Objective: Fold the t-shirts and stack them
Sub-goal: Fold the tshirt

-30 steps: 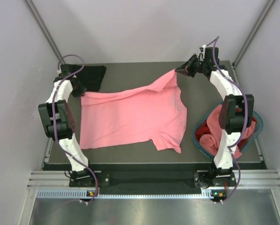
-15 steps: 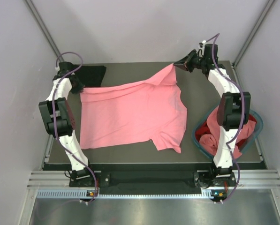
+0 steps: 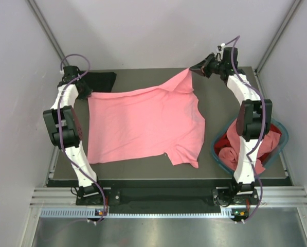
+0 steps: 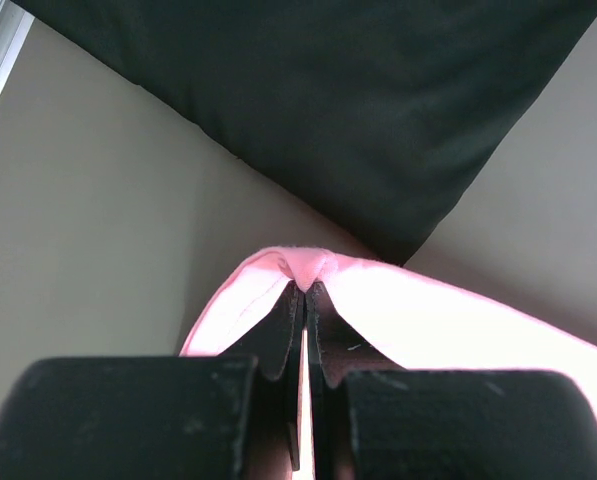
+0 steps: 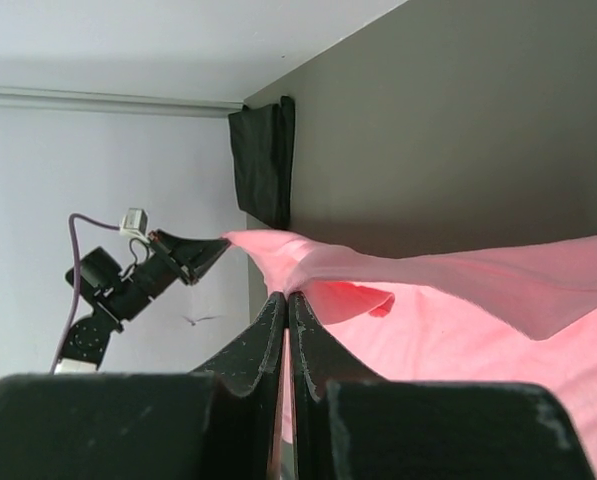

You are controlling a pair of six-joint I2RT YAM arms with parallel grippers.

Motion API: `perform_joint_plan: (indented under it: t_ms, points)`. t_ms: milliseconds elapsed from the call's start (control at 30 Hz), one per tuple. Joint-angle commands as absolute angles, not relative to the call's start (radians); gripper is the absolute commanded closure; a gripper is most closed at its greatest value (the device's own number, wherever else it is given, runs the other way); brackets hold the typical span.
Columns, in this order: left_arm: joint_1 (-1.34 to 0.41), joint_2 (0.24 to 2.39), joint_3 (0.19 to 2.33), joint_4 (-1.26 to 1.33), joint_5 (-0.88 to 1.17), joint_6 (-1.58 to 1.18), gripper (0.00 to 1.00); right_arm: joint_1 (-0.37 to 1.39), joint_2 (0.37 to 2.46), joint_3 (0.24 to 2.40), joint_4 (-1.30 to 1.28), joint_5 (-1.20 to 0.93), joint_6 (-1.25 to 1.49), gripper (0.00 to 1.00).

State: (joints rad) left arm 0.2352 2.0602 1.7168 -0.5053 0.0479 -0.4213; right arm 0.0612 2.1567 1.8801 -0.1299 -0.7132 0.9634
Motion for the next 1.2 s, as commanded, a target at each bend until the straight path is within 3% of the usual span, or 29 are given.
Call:
perform_joint_plan:
  t_ms: [0,200,733,1167]
  points:
    - [0.242,2.057,1.752,-0.477,0.055,-0.43,1.0,0.049,2.154,1.942,-0.149,-0.724,0.948,1.0]
    - [0.244,2.051,1.726,-0.54,0.072,-0.413,1.0,0.048,2.065,1.859,-0.317,-0.7,0.878,1.0]
    - [0.252,1.983,1.628,-0.656,0.048,-0.359,1.0,0.054,1.809,1.534,-0.482,-0.681,0.713,1.0]
    - [0.267,1.937,1.546,-0.699,0.032,-0.364,1.0,0.052,1.756,1.479,-0.603,-0.618,0.591,1.0]
